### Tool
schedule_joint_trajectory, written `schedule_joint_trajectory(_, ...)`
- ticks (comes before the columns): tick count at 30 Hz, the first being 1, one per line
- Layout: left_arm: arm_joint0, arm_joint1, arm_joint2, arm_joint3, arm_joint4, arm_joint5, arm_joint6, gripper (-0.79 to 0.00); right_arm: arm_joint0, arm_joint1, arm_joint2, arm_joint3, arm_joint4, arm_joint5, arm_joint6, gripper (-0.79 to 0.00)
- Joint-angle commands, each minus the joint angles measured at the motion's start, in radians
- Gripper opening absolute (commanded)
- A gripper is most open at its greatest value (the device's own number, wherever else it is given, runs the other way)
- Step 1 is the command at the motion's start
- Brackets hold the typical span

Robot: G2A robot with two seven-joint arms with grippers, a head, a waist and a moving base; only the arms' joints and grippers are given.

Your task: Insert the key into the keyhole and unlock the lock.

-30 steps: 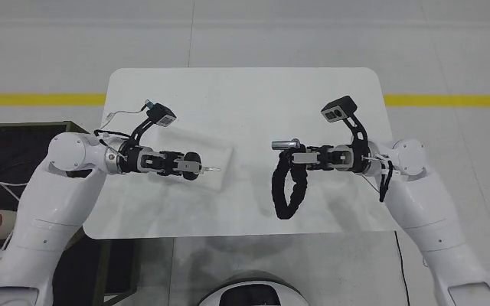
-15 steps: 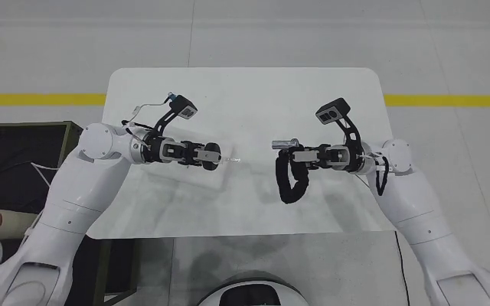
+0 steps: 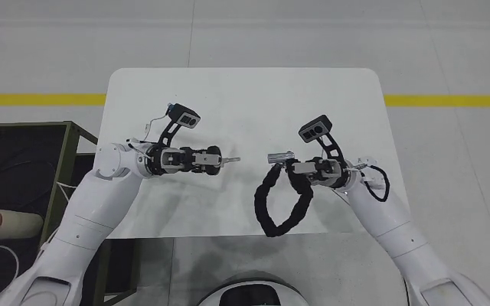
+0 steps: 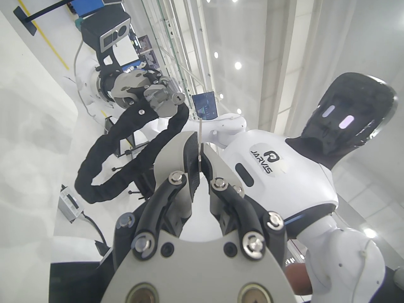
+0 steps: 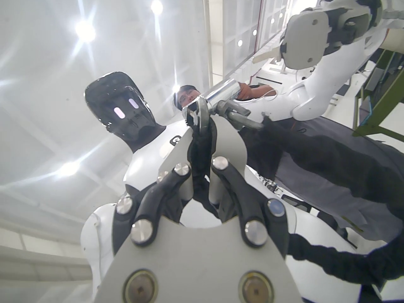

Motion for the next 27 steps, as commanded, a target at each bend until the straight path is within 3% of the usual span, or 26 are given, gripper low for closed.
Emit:
schedule_joint_trajectory(1, 0.000, -0.007, -0.002, -0.004, 0.042, -0.002, 0.006, -0.785, 0.011, -0.013, -0.011, 0.014, -0.008, 0.000, 0.007, -0.785)
schedule_joint_trajectory(10, 0.018, -0.035, -0.021, -0.023, 0.092, 0.026, 0.023, -0.785, 0.008, -0.043, 0.032, 0.009, -0.130, -0.025, -0.018, -0.785)
schedule_joint_trajectory(27, 0.032, -0.079, -0.057, -0.015, 0.149, 0.091, 0.026, -0.785, -0.031, -0.079, 0.112, -0.012, -0.220, -0.012, -0.005, -0.785)
